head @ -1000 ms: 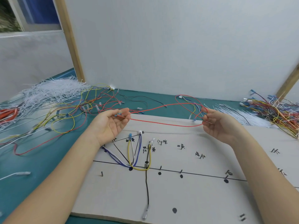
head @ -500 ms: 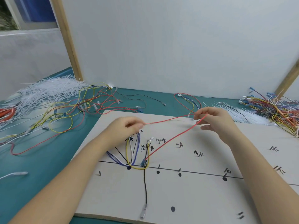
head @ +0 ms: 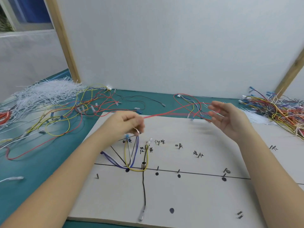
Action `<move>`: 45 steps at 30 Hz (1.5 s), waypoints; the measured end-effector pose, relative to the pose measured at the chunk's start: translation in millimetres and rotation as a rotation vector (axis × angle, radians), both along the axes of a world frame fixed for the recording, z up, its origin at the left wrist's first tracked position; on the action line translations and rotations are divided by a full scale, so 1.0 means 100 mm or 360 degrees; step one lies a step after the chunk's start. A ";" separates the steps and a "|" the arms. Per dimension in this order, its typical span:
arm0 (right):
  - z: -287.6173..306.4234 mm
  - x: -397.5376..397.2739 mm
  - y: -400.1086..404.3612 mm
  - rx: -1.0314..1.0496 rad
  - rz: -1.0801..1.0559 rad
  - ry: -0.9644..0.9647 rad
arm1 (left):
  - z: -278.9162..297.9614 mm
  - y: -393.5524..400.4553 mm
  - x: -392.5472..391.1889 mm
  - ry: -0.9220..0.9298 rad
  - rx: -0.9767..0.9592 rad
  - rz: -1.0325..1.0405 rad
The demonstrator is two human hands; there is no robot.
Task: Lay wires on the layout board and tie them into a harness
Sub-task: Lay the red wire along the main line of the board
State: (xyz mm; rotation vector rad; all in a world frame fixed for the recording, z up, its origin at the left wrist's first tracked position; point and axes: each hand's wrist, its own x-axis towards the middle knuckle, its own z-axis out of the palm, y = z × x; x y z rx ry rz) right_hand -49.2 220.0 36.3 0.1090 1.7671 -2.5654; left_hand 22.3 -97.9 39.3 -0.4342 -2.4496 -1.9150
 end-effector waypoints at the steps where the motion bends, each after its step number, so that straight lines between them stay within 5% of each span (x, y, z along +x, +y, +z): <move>1: 0.00 0.00 0.02 -0.0016 0.0004 0.0020 | -0.02 -0.04 -0.03 -0.0057 0.0210 0.0117; 7: -0.09 -0.01 -0.02 0.0280 0.0201 0.0010 | -0.16 -0.19 -0.15 -0.0443 0.1060 0.0336; 13: -0.07 -0.02 0.02 0.0289 0.0181 -0.0043 | -0.13 -0.29 -0.15 -0.0590 0.1211 0.0082; 16: -0.08 0.02 -0.07 0.1197 0.0003 0.0040 | -0.10 -0.28 -0.11 -0.0607 0.1237 -0.0109; 18: 0.00 0.12 -0.27 0.1894 -0.0266 0.0579 | -0.10 -0.25 -0.08 -0.0597 0.1153 -0.0224; 21: 0.14 0.45 -0.77 0.1944 0.0264 0.1298 | -0.09 -0.16 -0.04 -0.0531 0.0846 -0.0314; 23: 0.09 0.64 -1.07 0.2075 0.0622 0.1299 | -0.07 -0.14 0.00 -0.0476 0.0696 -0.0349; 27: -0.05 0.71 -1.30 0.2593 0.0637 0.1409 | -0.02 -0.23 0.08 -0.0545 0.0365 -0.0364; 32: 0.04 0.83 -1.27 0.2417 0.0881 0.1522 | 0.03 -0.58 0.21 -0.0475 -0.0367 -0.0154; 45: -0.04 1.14 -1.59 0.2396 0.0888 0.1802 | -0.08 -1.27 0.43 -0.0496 -0.0622 0.0091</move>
